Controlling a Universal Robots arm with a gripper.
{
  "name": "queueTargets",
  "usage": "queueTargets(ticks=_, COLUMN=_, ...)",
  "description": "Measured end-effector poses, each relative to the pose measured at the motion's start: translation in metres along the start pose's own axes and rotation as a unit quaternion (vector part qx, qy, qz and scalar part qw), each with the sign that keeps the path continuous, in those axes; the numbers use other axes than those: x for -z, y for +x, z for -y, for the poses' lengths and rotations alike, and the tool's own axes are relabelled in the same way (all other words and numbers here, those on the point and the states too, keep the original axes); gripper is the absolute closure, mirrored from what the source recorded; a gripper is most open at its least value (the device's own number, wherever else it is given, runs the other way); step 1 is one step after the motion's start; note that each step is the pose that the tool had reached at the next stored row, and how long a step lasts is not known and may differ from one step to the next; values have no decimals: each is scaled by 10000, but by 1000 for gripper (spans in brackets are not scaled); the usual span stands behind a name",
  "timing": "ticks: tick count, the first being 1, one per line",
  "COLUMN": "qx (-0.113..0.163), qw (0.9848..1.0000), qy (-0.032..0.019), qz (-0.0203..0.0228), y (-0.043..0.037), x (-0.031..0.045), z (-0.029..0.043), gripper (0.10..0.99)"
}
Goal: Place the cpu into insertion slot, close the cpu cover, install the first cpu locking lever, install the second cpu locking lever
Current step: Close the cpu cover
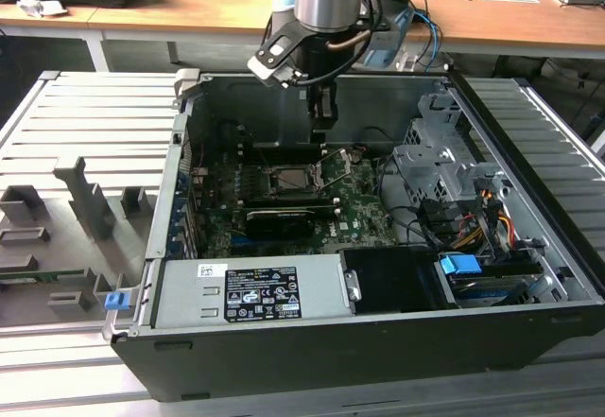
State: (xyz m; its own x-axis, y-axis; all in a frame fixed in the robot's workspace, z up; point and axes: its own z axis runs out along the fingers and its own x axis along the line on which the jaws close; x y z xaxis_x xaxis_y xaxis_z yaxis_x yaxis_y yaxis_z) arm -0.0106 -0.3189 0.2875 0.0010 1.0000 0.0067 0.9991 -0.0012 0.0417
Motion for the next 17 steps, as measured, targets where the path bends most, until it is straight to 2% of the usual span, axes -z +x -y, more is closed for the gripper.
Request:
queueTargets(ticks=8, qx=0, qw=10000, qy=0, qz=0, y=4, x=-1, z=-22, gripper=980)
queueTargets(ticks=13, qx=0, qw=10000, qy=0, qz=0, y=4, x=-5, z=-122, gripper=980)
queueTargets(ticks=17, qx=0, qw=10000, qy=0, qz=0, y=4, x=-6, z=-147, gripper=980)
